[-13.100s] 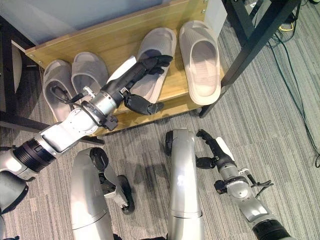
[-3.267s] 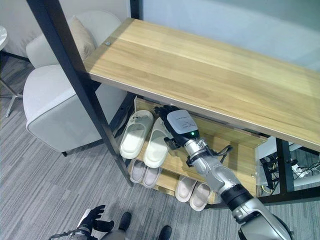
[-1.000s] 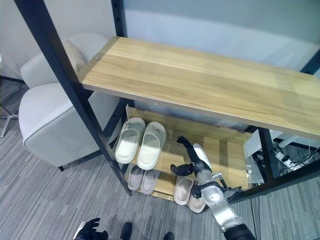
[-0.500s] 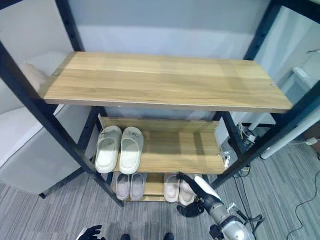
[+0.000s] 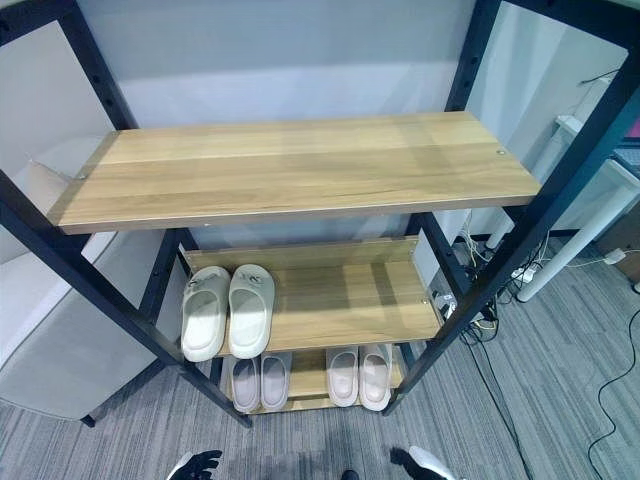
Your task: Arrange the slippers neatly on the shoe rack.
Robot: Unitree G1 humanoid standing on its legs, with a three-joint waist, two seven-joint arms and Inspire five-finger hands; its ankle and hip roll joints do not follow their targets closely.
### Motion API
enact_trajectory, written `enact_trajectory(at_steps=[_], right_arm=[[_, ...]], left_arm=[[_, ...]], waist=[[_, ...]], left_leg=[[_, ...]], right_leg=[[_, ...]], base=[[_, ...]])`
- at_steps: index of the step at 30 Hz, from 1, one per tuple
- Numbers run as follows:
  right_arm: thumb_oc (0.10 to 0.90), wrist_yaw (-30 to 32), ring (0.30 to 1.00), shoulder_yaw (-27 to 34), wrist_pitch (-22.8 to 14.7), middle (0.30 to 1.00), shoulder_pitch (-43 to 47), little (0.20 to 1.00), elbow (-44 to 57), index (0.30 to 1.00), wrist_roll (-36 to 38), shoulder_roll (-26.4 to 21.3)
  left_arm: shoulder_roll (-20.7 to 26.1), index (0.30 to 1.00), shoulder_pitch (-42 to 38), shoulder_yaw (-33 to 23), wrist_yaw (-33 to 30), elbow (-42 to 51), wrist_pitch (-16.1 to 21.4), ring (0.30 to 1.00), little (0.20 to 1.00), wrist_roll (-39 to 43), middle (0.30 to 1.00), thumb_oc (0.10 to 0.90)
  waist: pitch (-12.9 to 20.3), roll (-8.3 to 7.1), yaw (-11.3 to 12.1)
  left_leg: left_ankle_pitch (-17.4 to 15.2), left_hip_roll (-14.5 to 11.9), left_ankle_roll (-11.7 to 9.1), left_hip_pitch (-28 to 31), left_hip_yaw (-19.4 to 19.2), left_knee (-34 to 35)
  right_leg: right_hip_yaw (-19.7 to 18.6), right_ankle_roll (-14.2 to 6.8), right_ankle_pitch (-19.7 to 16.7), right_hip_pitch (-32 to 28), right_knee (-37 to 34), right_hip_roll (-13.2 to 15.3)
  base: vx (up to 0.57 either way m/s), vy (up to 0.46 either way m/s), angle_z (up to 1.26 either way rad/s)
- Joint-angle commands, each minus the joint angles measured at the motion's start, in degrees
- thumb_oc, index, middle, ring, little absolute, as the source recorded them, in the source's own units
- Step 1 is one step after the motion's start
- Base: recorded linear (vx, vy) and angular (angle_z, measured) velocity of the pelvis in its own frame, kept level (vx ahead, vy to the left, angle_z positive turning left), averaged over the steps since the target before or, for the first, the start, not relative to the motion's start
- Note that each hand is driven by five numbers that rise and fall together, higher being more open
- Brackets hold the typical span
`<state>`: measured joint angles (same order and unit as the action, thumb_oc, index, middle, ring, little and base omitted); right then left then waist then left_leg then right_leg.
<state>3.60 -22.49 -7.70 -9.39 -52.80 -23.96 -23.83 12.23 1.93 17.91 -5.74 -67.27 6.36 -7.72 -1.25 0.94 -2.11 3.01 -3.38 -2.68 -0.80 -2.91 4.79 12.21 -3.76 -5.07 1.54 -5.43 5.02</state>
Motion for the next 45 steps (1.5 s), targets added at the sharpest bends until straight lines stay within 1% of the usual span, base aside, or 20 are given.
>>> enact_trajectory(at_steps=[1,8,15,19,20,21,22,23,24,26,27,28,29,31,35,36,37,39,43,45], right_arm=[[0.8,4.13,0.9,-0.14,-0.73,0.9,4.85,0.9,-3.44,0.9,3.9,0.33],[0.8,5.1,0.9,0.8,0.5,0.9,6.51,0.9,-12.65,0.9,6.12,3.01],[0.8,4.92,0.9,0.8,1.39,0.9,7.92,0.9,-14.58,0.9,7.01,3.26],[0.8,5.51,0.9,0.99,1.72,0.9,9.6,0.9,-14.84,0.9,7.65,2.83],[0.8,5.8,0.9,1.16,1.86,0.9,10.56,0.9,-14.41,0.9,8.39,2.09],[0.8,6.1,0.9,1.47,2.0,0.9,11.22,0.9,-14.38,0.9,8.7,1.79],[0.8,6.09,0.9,1.65,2.1,0.9,11.45,0.9,-14.34,0.9,8.91,1.74],[0.8,6.09,0.9,1.65,2.11,0.9,11.48,0.9,-14.34,0.9,8.91,1.74],[0.8,6.09,0.9,1.89,2.16,0.9,11.88,0.9,-14.75,0.9,8.94,1.73],[0.8,6.01,0.9,2.01,2.26,0.9,11.83,0.9,-15.0,0.9,8.92,1.83],[0.8,5.76,0.9,1.94,2.4,0.9,11.97,0.9,-15.36,0.9,8.58,1.89],[0.8,5.64,0.9,2.06,2.53,0.9,11.81,0.9,-15.59,0.9,8.68,1.97],[0.8,5.43,0.9,2.07,2.51,0.9,11.59,0.9,-15.67,0.9,8.67,2.0],[0.8,5.49,0.9,2.41,2.76,0.9,11.59,0.9,-16.16,0.9,8.54,2.36],[0.8,5.61,0.9,2.31,3.72,0.9,12.95,0.9,-16.74,0.9,7.08,2.77],[0.8,5.61,0.9,2.31,3.73,0.9,13.01,0.9,-16.75,0.9,7.07,2.81],[0.8,5.55,0.9,1.76,4.14,0.9,14.22,0.9,-16.64,0.9,6.31,3.04],[0.8,5.26,0.9,1.48,4.23,0.9,14.77,0.9,-16.95,0.9,6.22,3.25],[0.8,4.89,0.9,1.29,3.95,0.9,14.42,0.9,-17.81,0.9,6.39,3.73],[0.8,4.52,0.9,1.22,3.85,0.9,13.49,0.9,-18.05,0.9,6.32,4.2]], left_arm=[[-2.12,0.9,-2.31,1.62,-0.75,-3.2,1.15,0.9,0.9,-2.46,0.9,0.8],[-1.73,0.9,-3.29,2.17,-0.96,-3.64,0.91,0.9,0.9,-2.62,0.9,0.8],[-0.56,0.9,-4.91,2.13,-1.21,-2.94,0.76,0.9,0.9,-2.31,0.9,0.8],[-0.33,0.9,-5.91,1.83,-1.52,-2.36,0.84,0.9,0.9,-1.26,0.9,0.8],[-0.5,0.9,-6.98,2.05,-1.57,-2.0,0.87,0.9,0.9,-0.36,0.9,0.8],[-0.6,0.9,-7.63,2.08,-1.6,-2.16,0.79,0.9,0.9,-0.18,0.9,0.8],[-0.76,0.9,-7.77,2.05,-1.49,-2.33,0.69,0.9,0.9,-0.13,0.9,0.8],[-0.76,0.9,-7.81,2.03,-1.48,-2.35,0.69,0.9,0.9,-0.13,0.9,0.8],[-1.16,0.9,-7.64,1.71,-1.27,-3.01,0.65,0.9,0.9,-0.1,0.9,0.8],[-1.44,0.9,-7.49,1.75,-1.19,-3.58,0.56,0.9,0.9,-0.32,0.9,0.8],[-1.55,0.9,-7.51,1.9,-1.23,-3.77,0.65,0.9,0.9,-0.54,0.9,0.8],[-1.55,0.9,-7.46,1.99,-1.19,-3.71,0.6,0.9,0.9,-0.57,0.9,0.8],[-1.66,0.9,-7.33,2.22,-1.08,-3.59,0.62,0.9,0.9,-0.85,0.9,0.8],[-1.68,0.9,-7.53,2.67,-1.0,-3.7,0.59,0.9,0.9,-1.4,0.9,0.8],[-0.73,0.9,-7.72,2.22,-0.99,-4.43,0.68,0.9,0.9,-1.9,0.9,0.8],[-0.7,0.9,-7.77,2.19,-0.99,-4.46,0.69,0.9,0.9,-1.91,0.9,0.8],[0.21,0.9,-8.09,1.77,-0.96,-4.73,0.71,0.9,0.9,-1.82,0.9,0.8],[1.25,0.9,-8.23,1.11,-0.91,-5.01,0.51,0.9,0.9,-1.64,0.9,0.8],[2.34,0.9,-7.7,0.13,-0.89,-5.74,0.08,0.9,0.9,-1.6,0.9,0.8],[2.72,0.9,-7.25,-0.08,-0.92,-5.71,0.05,0.9,0.9,-2.06,0.9,0.8]], waist=[[-0.62,-1.86,1.53],[-0.7,-1.99,1.74],[-1.24,-2.08,1.79],[-2.46,-2.15,2.5],[-4.35,-2.99,2.84],[-5.05,-3.69,2.58],[-5.27,-4.34,2.31],[-5.26,-4.23,2.23],[-4.99,-5.09,1.71],[-4.92,-5.26,1.12],[-4.61,-4.93,0.44],[-4.52,-4.5,0.17],[-4.35,-4.33,-0.24],[-4.45,-4.51,-0.86],[-5.37,-5.22,-0.71],[-5.36,-5.32,-0.64],[-6.34,-5.38,-0.66],[-6.68,-5.38,0.06],[-5.12,-5.14,2.28],[-3.55,-6.09,3.73]], left_leg=[[-2.95,-0.78,-2.29,0.14,-0.97,0.21],[-3.05,-0.86,-2.34,0.47,-0.35,0.21],[-2.36,-1.37,-2.56,-0.39,0.6,0.21],[-1.2,-1.68,-2.79,-2.44,1.09,-0.75],[-2.15,-1.31,-3.07,-5.65,2.1,-5.8],[-4.35,-0.59,-3.22,-7.11,2.59,-9.68],[-6.01,0.04,-3.2,-7.01,2.75,-11.77],[-6.49,-0.04,-3.19,-7.38,2.87,-12.48],[-8.97,0.8,-3.04,-6.09,4.5,-16.82],[-9.95,0.98,-3.1,-4.28,6.57,-20.0],[-11.16,0.86,-3.17,-1.98,7.95,-18.79],[-11.08,0.59,-3.21,-0.85,8.67,-17.91],[-12.81,0.89,-2.7,0.67,8.89,-15.38],[-14.49,1.99,-1.72,2.1,8.69,-12.09],[-13.77,3.85,0.14,2.66,7.7,-7.93],[-13.65,3.93,0.18,2.66,7.6,-7.8],[-12.89,3.92,0.84,1.78,7.36,-7.75],[-11.97,4.33,1.79,-0.07,6.82,-8.17],[-9.91,4.45,2.76,-1.81,5.92,-7.74],[-9.13,5.03,2.59,-2.69,5.04,-7.39]], right_leg=[[0.62,-2.98,4.34,-2.01,0.43,1.57],[1.01,-2.78,4.79,-2.67,0.43,1.38],[-0.02,-2.17,5.11,-1.94,0.43,0.54],[-0.55,-1.93,5.45,-0.85,0.43,0.32],[-0.61,-1.64,4.8,-0.04,0.43,1.05],[-0.26,-1.5,4.26,0.83,0.43,1.64],[0.0,-1.34,3.62,1.7,0.45,2.18],[0.1,-1.36,3.68,1.69,0.46,2.09],[0.17,-1.06,2.61,2.7,0.52,2.72],[-0.11,-0.87,1.93,3.19,0.79,2.82],[-0.28,-1.1,1.44,4.08,1.14,2.49],[-0.29,-1.1,1.24,4.31,1.37,2.23],[-0.22,-1.43,0.81,4.86,1.56,2.25],[-0.4,-2.06,-0.66,6.27,2.43,3.15],[-1.09,-4.28,-2.9,9.95,4.9,5.2],[-1.22,-4.33,-2.89,10.12,5.01,5.27],[-3.15,-5.49,-2.78,11.82,7.51,5.94],[-5.74,-4.84,-0.33,11.72,11.68,5.29],[-4.74,-3.39,4.33,7.37,17.55,4.12],[-4.23,-3.58,5.99,2.75,15.48,3.56]], base=[[0.01,-0.026,0.03],[0.0,-0.019,0.05],[-0.03,-0.042,0.09],[-0.13,-0.037,0.09],[-0.29,-0.04,0.16],[-0.38,-0.047,0.29],[-0.19,-0.021,0.39],[-0.18,0.03,0.4],[-0.11,0.064,0.26],[-0.1,0.11,0.09],[-0.05,0.12,0.05],[-0.03,0.122,0.03],[-0.02,0.113,0.1],[-0.07,0.154,0.17],[-0.13,0.158,0.05],[-0.22,0.124,-0.12],[-0.23,0.107,-0.11],[-0.28,0.133,-0.05],[-0.15,0.075,-0.18],[-0.09,-0.01,-0.09]])
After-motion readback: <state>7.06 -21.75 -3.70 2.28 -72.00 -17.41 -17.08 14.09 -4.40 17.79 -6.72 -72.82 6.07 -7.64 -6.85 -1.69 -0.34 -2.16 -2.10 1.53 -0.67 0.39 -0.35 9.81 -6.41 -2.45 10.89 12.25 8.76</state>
